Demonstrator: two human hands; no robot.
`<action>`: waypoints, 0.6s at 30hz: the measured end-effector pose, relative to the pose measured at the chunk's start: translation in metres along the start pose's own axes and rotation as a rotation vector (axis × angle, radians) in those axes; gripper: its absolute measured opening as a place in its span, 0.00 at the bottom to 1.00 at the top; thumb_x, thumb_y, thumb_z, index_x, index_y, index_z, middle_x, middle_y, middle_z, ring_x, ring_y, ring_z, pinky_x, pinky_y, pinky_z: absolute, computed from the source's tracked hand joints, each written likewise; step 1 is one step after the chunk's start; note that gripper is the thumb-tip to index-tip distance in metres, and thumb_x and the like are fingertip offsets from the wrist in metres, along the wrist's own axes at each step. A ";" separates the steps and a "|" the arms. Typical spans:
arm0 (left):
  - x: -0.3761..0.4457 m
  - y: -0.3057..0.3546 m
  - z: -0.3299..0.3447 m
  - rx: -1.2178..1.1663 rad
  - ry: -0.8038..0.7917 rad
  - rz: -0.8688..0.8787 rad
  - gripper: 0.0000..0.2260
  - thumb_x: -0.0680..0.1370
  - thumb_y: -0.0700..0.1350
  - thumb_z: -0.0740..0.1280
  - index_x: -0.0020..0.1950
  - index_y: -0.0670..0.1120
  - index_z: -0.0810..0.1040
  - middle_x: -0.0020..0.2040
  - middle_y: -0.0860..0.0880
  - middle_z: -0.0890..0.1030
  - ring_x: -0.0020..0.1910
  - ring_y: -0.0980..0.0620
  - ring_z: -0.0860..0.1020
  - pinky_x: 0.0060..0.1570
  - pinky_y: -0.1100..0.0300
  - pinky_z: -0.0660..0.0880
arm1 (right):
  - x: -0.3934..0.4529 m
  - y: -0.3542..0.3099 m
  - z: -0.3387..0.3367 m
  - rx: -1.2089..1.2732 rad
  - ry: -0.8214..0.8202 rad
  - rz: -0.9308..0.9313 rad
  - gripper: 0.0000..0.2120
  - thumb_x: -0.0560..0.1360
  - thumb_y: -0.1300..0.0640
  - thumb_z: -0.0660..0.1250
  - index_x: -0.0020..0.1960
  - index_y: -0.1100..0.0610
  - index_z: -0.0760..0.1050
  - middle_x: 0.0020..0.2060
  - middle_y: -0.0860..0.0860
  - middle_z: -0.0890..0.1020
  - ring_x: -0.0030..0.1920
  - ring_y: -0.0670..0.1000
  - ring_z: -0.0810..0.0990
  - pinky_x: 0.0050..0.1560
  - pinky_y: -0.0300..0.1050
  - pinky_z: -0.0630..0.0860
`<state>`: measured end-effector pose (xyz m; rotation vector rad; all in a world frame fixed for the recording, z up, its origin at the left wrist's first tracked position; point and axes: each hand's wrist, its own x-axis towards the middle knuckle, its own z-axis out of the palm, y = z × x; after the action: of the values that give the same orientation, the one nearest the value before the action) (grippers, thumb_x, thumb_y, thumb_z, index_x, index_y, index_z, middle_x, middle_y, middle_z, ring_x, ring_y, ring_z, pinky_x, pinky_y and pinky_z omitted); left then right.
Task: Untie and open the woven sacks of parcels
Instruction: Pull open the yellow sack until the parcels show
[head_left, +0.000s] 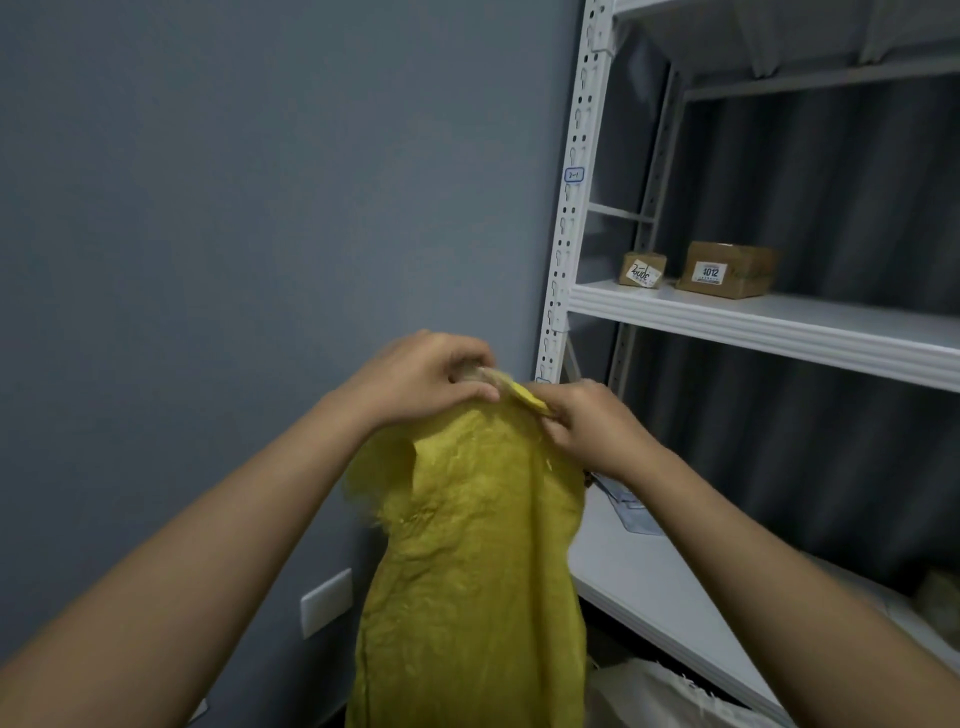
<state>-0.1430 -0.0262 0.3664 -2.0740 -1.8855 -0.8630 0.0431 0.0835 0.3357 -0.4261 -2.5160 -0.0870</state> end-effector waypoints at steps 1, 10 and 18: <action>0.000 0.000 -0.002 -0.099 -0.063 -0.060 0.14 0.71 0.63 0.69 0.48 0.55 0.80 0.38 0.56 0.80 0.38 0.58 0.76 0.41 0.59 0.73 | -0.004 0.001 0.004 -0.146 0.064 -0.063 0.17 0.72 0.58 0.59 0.57 0.52 0.79 0.35 0.53 0.83 0.32 0.55 0.80 0.29 0.47 0.76; -0.004 -0.004 -0.001 -0.130 -0.069 -0.017 0.14 0.74 0.59 0.67 0.51 0.50 0.83 0.44 0.53 0.83 0.43 0.57 0.78 0.45 0.61 0.73 | -0.005 -0.009 0.005 0.227 0.148 -0.008 0.09 0.77 0.56 0.65 0.54 0.54 0.81 0.37 0.52 0.84 0.37 0.53 0.81 0.34 0.49 0.77; -0.004 0.001 0.004 0.020 -0.195 -0.021 0.12 0.76 0.53 0.67 0.50 0.46 0.83 0.42 0.47 0.83 0.38 0.53 0.77 0.40 0.60 0.69 | -0.011 -0.010 0.014 0.250 0.150 -0.034 0.16 0.79 0.50 0.62 0.67 0.48 0.74 0.55 0.44 0.82 0.53 0.42 0.79 0.54 0.45 0.76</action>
<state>-0.1407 -0.0275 0.3614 -2.2008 -2.0051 -0.6638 0.0405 0.0732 0.3181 -0.2651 -2.3482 0.1746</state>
